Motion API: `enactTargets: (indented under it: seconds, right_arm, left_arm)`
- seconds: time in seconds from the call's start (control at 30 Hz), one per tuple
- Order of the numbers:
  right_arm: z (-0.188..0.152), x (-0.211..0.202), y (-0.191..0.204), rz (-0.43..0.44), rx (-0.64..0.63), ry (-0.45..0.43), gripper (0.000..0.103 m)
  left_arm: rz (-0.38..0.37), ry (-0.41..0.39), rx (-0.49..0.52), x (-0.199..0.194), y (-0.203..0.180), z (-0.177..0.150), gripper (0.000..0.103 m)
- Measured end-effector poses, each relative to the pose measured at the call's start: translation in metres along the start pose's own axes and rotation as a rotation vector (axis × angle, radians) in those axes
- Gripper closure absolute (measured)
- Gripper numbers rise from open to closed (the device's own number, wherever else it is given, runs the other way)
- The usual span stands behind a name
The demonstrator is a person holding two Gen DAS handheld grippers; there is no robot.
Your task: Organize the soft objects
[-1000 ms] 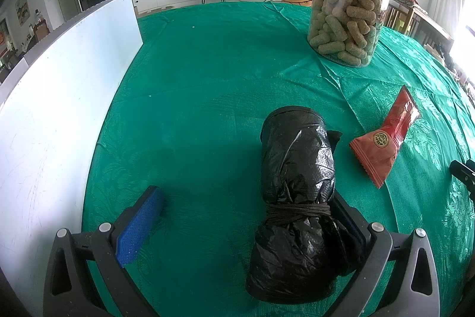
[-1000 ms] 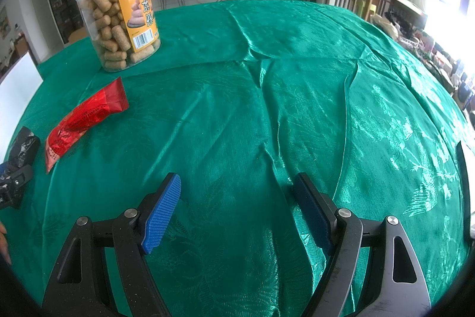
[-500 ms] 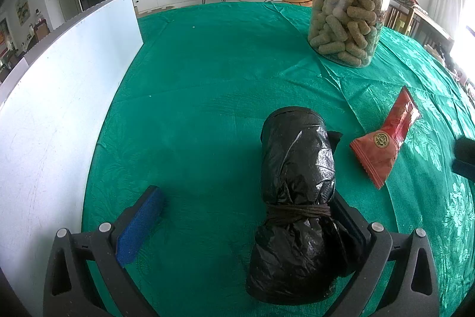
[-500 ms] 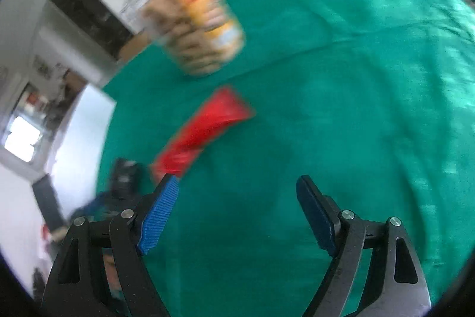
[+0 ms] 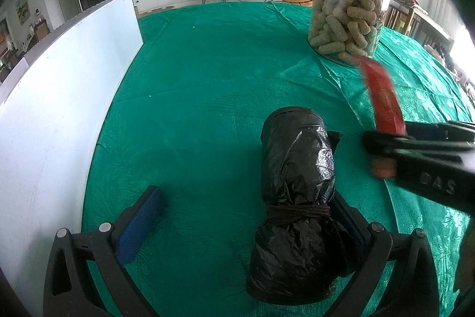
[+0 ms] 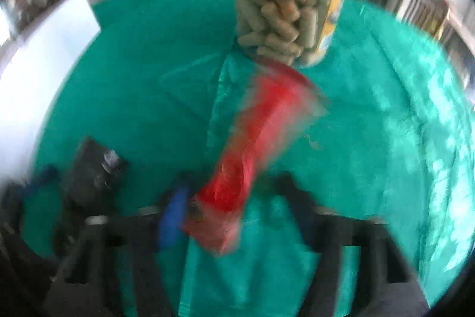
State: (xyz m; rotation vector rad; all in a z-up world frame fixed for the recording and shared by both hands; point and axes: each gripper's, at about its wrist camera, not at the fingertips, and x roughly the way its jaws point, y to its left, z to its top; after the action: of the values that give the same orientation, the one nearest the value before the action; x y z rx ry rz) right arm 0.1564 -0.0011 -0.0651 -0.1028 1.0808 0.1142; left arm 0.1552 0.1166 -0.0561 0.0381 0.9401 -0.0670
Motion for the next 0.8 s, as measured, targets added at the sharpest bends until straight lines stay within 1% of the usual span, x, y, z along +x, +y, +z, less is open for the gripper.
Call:
enactTargets:
  seconds: [0.03, 0.13, 0.23, 0.3, 0.37, 0.4, 0.47, 0.5, 0.53, 0.6, 0.73, 0.77, 0.8]
  right_arm:
    - [-0.003, -0.003, -0.001, -0.005, -0.014, -0.004, 0.075]
    - [-0.013, -0.010, -0.011, -0.039, -0.073, -0.006, 0.076]
    - [-0.023, -0.017, -0.037, -0.062, -0.106, -0.009, 0.075]
    - [-0.028, -0.020, -0.061, -0.105, -0.093, -0.010, 0.075]
    - [-0.033, -0.020, -0.083, -0.121, -0.060, -0.015, 0.073]
    - [-0.037, -0.024, -0.094, -0.107, -0.034, -0.026, 0.069]
    - [-0.043, -0.025, -0.108, -0.106, 0.008, -0.040, 0.053]
    - [-0.048, -0.026, -0.113, -0.105, 0.030, -0.058, 0.033]
    - [-0.054, -0.027, -0.118, -0.105, 0.058, -0.070, 0.026]
    - [-0.067, -0.030, -0.127, -0.065, 0.126, -0.111, 0.026]
    - [-0.073, -0.030, -0.128, -0.093, 0.147, -0.159, 0.023]
    - [-0.074, -0.029, -0.126, -0.094, 0.147, -0.159, 0.022]
    - [-0.082, -0.037, -0.128, -0.093, 0.148, -0.159, 0.022]
  left_arm:
    - [0.000, 0.000, 0.000, 0.000, 0.000, 0.000, 0.000]
    - [0.000, 0.000, 0.000, 0.000, 0.000, 0.000, 0.000]
    - [0.000, 0.000, 0.000, 0.000, 0.000, 0.000, 0.000]
    - [0.000, 0.000, 0.000, 0.000, 0.000, 0.000, 0.000]
    - [0.000, 0.000, 0.000, 0.000, 0.000, 0.000, 0.000]
    - [0.000, 0.000, 0.000, 0.000, 0.000, 0.000, 0.000]
    - [0.000, 0.000, 0.000, 0.000, 0.000, 0.000, 0.000]
    - [0.000, 0.000, 0.000, 0.000, 0.000, 0.000, 0.000]
    - [0.000, 0.000, 0.000, 0.000, 0.000, 0.000, 0.000]
    - [0.000, 0.000, 0.000, 0.000, 0.000, 0.000, 0.000]
    - [0.000, 0.000, 0.000, 0.000, 0.000, 0.000, 0.000]
    - [0.000, 0.000, 0.000, 0.000, 0.000, 0.000, 0.000]
    - [0.000, 0.000, 0.000, 0.000, 0.000, 0.000, 0.000]
